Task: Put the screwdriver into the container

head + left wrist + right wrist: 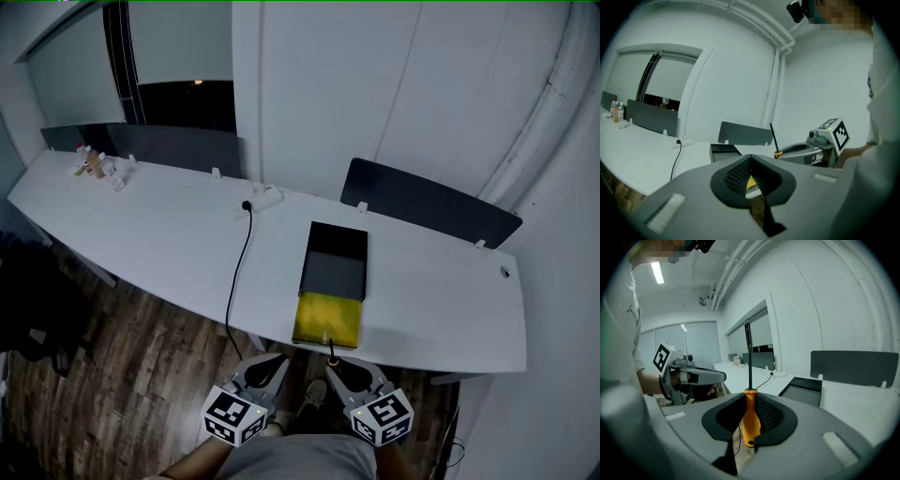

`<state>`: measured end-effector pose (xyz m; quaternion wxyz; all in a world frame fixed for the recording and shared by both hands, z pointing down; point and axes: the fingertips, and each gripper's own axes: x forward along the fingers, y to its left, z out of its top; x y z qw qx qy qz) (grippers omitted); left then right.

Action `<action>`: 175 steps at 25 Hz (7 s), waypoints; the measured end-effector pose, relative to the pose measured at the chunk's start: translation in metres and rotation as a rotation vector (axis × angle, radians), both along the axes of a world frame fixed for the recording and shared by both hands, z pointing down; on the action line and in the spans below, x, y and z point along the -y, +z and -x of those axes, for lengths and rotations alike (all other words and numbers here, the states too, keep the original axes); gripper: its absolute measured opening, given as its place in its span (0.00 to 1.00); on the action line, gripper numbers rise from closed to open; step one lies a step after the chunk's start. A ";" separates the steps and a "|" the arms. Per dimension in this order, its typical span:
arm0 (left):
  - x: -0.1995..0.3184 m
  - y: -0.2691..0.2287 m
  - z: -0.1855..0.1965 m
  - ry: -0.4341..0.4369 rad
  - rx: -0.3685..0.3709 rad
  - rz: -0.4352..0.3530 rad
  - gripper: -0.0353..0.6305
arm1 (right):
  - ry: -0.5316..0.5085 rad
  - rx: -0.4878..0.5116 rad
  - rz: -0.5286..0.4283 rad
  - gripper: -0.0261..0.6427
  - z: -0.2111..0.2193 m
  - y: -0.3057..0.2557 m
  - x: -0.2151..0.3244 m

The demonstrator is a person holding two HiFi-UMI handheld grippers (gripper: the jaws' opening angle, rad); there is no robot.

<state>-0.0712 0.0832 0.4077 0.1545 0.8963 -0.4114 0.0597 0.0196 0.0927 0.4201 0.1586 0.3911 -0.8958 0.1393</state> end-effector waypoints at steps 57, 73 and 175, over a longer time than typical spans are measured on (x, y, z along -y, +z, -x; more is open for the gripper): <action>0.171 -0.003 -0.046 -0.067 0.051 0.025 0.05 | -0.098 0.016 0.048 0.17 -0.033 0.007 0.172; 0.182 0.008 -0.040 -0.003 0.051 0.054 0.05 | -0.063 -0.033 0.091 0.17 -0.025 0.021 0.175; 0.191 0.121 -0.006 -0.007 0.069 0.235 0.05 | -0.269 -0.710 0.488 0.17 -0.023 0.238 0.173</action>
